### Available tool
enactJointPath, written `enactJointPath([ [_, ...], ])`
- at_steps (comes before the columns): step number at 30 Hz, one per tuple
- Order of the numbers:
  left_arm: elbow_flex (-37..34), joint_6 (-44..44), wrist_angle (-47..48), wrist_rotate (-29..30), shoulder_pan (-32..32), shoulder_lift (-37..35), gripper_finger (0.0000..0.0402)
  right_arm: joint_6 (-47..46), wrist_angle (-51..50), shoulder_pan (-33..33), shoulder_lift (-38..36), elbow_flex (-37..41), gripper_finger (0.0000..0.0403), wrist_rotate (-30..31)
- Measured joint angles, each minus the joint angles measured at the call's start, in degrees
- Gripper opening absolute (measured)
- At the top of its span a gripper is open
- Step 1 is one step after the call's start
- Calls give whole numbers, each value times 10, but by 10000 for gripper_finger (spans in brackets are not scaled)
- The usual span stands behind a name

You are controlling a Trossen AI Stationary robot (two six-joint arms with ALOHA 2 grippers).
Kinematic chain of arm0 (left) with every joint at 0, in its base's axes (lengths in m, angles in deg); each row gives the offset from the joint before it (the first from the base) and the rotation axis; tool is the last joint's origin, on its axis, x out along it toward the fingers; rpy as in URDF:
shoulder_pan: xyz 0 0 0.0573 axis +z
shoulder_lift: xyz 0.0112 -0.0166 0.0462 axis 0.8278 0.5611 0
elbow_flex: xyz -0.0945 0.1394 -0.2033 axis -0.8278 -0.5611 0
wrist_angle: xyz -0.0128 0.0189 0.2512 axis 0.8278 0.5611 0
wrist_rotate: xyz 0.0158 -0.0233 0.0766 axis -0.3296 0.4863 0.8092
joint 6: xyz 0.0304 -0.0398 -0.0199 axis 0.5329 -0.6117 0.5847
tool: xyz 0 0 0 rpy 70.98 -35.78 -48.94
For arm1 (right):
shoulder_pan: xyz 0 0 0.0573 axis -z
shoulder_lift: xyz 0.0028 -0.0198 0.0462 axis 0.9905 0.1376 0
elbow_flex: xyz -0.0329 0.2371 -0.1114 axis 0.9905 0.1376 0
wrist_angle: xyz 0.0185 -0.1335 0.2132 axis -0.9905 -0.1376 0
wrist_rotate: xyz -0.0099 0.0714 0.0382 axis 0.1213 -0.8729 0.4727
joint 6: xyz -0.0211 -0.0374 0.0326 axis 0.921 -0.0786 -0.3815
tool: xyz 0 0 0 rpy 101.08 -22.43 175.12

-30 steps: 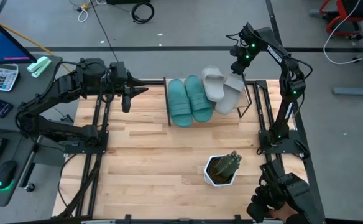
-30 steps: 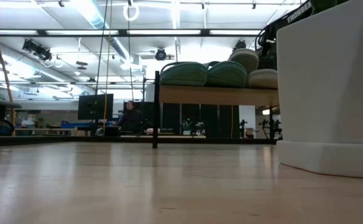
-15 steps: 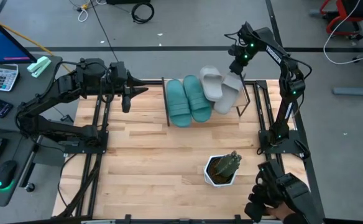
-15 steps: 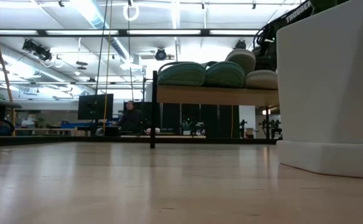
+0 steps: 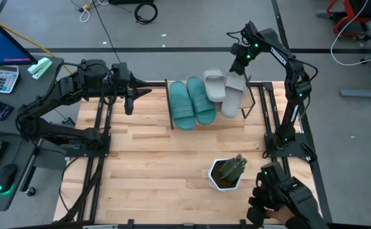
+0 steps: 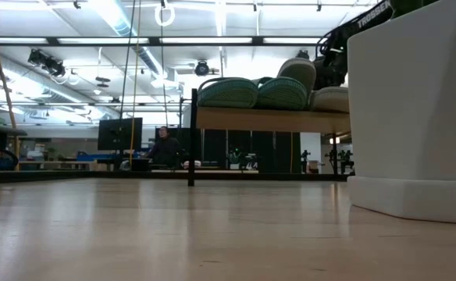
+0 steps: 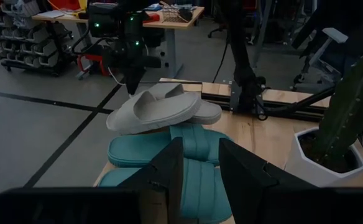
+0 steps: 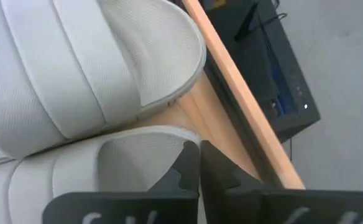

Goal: Pick and place slides into the shelf
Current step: Adjust the slippers on the shelf

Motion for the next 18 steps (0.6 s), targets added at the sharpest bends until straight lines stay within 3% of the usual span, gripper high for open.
enactJointPath([
  [7,0,0,0,0,0,0,107,39,3,-19,0,0,0,88],
  [18,0,-4,-1,0,0,0,107,55,15,-29,-1,-4,0,126],
])
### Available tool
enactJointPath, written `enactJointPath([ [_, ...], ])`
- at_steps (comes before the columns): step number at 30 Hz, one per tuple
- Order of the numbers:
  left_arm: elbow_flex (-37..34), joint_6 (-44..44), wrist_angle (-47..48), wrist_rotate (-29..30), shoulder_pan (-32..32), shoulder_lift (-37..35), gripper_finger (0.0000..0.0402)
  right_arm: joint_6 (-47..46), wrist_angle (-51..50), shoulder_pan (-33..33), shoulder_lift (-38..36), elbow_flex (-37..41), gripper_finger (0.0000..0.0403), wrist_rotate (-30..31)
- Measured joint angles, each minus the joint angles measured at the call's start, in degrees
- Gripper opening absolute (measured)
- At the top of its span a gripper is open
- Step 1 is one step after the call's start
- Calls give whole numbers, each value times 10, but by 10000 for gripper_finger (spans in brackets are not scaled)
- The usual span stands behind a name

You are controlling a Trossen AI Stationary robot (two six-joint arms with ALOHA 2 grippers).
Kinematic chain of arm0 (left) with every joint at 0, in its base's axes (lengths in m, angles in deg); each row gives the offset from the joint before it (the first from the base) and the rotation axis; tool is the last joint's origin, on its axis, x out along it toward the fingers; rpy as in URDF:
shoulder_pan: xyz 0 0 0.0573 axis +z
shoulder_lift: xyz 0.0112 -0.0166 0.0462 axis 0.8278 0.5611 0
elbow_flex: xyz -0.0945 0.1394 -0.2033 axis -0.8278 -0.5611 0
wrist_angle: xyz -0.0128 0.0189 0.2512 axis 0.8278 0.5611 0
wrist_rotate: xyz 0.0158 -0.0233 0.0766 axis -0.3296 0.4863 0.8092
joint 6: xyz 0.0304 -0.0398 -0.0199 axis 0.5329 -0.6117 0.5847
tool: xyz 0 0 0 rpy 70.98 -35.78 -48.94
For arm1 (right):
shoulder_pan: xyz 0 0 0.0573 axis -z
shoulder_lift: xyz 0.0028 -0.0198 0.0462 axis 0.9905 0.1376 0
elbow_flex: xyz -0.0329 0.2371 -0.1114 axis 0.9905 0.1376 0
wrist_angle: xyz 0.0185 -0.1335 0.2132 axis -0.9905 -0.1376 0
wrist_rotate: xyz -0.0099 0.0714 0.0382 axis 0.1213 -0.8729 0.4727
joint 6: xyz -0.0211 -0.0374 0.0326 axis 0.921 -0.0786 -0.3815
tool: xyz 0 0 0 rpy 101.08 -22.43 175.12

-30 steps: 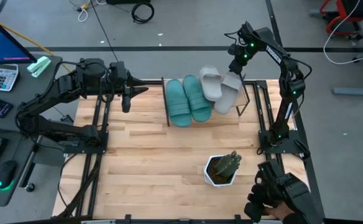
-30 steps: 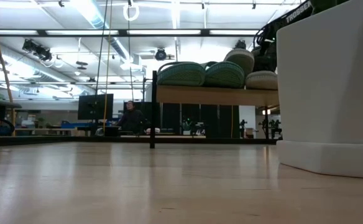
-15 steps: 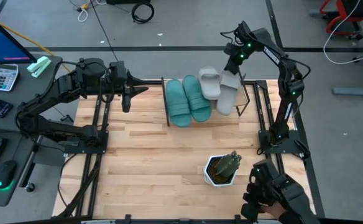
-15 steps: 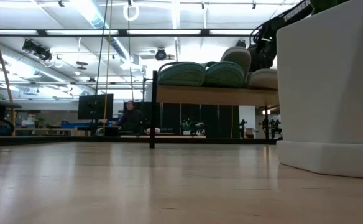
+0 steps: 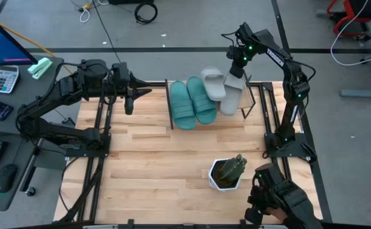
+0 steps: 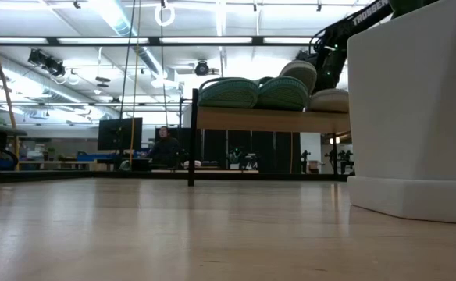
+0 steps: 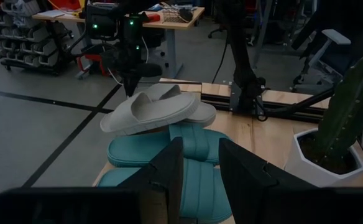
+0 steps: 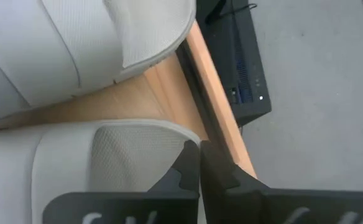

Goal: Pick and place slides into the shelf
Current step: Adjust the slippers on the shelf

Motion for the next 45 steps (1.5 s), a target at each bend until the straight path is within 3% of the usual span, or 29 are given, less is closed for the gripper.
enactJointPath([
  [9,0,-1,0,0,0,0,107,2,29,-6,0,-38,0,7],
  [16,0,-1,0,0,0,0,107,3,31,-6,0,-43,4,49],
  [33,0,0,0,0,0,0,107,-26,21,-13,-50,-43,157,87],
  [37,0,4,0,0,0,0,107,-46,-12,-35,-90,-43,165,63],
  [45,0,15,0,0,0,0,107,-59,-91,-99,-119,-43,163,105],
])
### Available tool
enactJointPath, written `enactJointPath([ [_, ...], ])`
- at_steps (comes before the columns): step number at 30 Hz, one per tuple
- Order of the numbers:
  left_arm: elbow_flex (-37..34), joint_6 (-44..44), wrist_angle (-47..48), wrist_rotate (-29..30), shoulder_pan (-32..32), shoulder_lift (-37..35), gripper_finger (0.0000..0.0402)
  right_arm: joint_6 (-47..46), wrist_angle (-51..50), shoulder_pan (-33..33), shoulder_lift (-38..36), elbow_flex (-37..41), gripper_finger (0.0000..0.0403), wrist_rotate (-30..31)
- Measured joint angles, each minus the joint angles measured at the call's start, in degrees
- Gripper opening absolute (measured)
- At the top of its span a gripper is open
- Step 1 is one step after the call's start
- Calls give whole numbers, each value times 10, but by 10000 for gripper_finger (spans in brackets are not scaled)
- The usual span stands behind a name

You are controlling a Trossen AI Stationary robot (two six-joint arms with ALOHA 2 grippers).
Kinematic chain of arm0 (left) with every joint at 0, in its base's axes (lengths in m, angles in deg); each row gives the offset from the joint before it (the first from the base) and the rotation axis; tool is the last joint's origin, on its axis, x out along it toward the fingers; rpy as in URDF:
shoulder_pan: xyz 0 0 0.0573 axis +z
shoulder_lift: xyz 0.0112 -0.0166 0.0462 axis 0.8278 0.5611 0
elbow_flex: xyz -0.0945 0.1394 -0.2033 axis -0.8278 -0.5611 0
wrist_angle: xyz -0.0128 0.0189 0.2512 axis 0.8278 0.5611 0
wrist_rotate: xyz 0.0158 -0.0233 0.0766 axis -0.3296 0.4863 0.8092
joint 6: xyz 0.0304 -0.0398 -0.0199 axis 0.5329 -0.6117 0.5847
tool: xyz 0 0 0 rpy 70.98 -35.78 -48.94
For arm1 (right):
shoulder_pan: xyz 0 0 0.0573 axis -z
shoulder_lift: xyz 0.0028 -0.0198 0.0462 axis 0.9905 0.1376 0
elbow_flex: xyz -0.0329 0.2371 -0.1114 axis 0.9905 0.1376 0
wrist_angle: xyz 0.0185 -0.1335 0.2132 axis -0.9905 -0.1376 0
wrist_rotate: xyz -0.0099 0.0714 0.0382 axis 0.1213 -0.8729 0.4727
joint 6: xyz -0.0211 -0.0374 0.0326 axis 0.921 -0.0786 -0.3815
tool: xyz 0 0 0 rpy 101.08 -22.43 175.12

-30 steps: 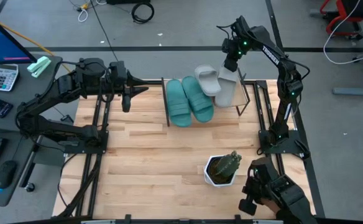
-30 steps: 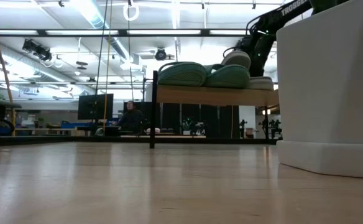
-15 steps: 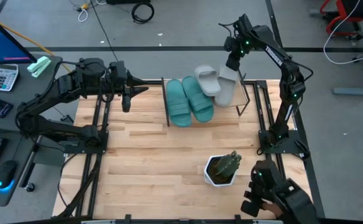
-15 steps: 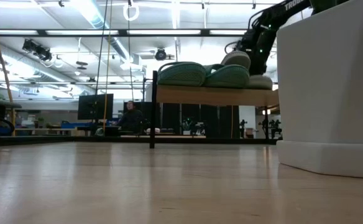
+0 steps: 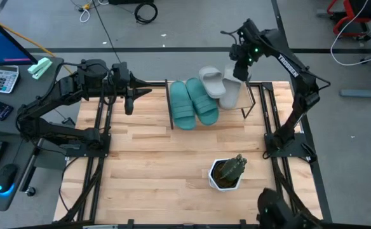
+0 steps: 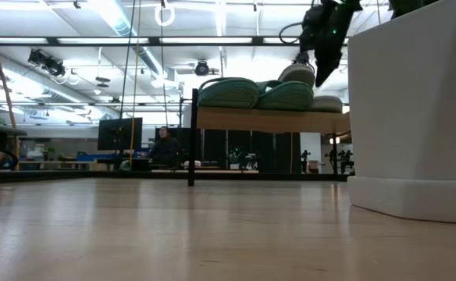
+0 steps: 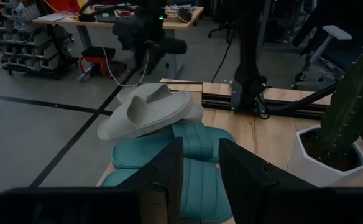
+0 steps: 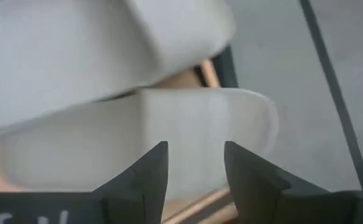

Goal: Pick and place slides into the shelf
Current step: Adjust the slippers on the shelf

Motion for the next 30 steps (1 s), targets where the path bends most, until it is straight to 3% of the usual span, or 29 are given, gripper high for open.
enactJointPath([
  [6,0,0,2,0,0,0,107,-44,-47,-52,-38,9,158,3],
  [10,0,4,6,0,0,0,107,-67,-42,-63,-92,93,151,1],
  [14,0,4,6,0,0,0,107,-70,43,-61,-167,219,149,11],
  [17,0,7,6,0,0,0,107,-57,137,-60,-207,284,149,69],
  [21,0,9,2,0,0,0,107,-12,225,-66,-238,340,149,124],
  [25,0,2,2,0,0,0,107,16,231,-79,-245,384,148,129],
  [30,0,-7,2,0,0,0,107,57,299,-122,-254,423,148,199],
])
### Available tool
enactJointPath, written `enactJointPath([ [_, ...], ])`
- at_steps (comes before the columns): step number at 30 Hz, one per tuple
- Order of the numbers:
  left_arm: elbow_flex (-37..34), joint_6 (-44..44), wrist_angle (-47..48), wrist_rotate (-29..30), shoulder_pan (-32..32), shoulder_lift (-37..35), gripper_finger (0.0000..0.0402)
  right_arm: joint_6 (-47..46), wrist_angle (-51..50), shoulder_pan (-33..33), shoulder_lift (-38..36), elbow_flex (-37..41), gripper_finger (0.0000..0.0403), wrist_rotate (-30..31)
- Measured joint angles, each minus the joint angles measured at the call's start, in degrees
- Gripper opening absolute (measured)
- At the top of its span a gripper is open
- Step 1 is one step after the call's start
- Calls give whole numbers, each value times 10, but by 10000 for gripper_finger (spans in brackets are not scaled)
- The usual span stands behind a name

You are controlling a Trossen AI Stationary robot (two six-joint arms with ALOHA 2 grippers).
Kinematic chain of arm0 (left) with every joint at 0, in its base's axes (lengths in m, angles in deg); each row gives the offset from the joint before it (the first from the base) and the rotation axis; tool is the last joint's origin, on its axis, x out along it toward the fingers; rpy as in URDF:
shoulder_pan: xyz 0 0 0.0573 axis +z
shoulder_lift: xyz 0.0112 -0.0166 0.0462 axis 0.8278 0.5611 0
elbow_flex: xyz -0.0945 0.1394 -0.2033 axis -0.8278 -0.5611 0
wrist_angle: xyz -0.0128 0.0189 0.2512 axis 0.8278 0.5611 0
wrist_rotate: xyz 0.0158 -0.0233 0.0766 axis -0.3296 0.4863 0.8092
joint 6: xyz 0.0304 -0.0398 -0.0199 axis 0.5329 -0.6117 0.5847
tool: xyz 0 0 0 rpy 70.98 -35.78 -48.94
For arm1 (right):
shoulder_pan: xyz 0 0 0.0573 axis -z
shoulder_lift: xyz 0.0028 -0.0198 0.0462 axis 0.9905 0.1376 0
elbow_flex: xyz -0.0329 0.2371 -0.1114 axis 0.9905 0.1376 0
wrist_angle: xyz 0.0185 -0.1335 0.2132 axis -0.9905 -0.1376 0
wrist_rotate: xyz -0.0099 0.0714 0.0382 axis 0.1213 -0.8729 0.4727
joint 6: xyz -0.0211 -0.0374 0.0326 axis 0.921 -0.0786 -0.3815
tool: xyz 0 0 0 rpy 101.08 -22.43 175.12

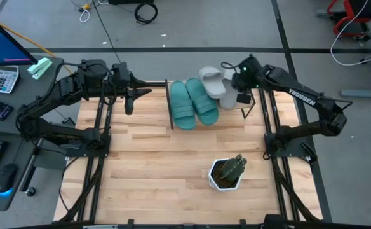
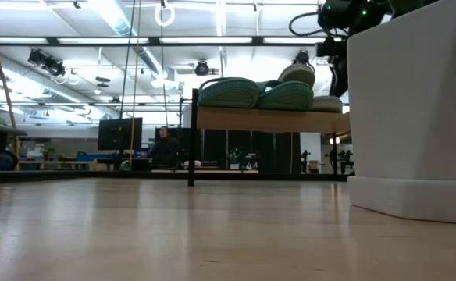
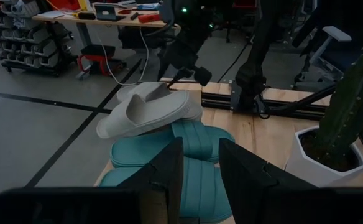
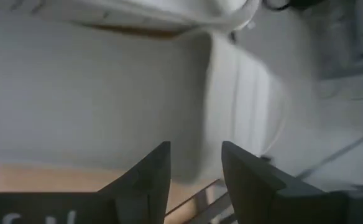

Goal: Pick and place slides into the shelf
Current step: Adjust the slippers on the shelf

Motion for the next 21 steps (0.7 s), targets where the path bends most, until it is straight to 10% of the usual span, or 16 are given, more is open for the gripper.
enactJointPath([
  [15,0,-4,6,0,0,0,107,47,79,-20,21,28,159,68],
  [21,0,-4,8,0,0,0,107,60,68,-20,21,28,75,96],
])
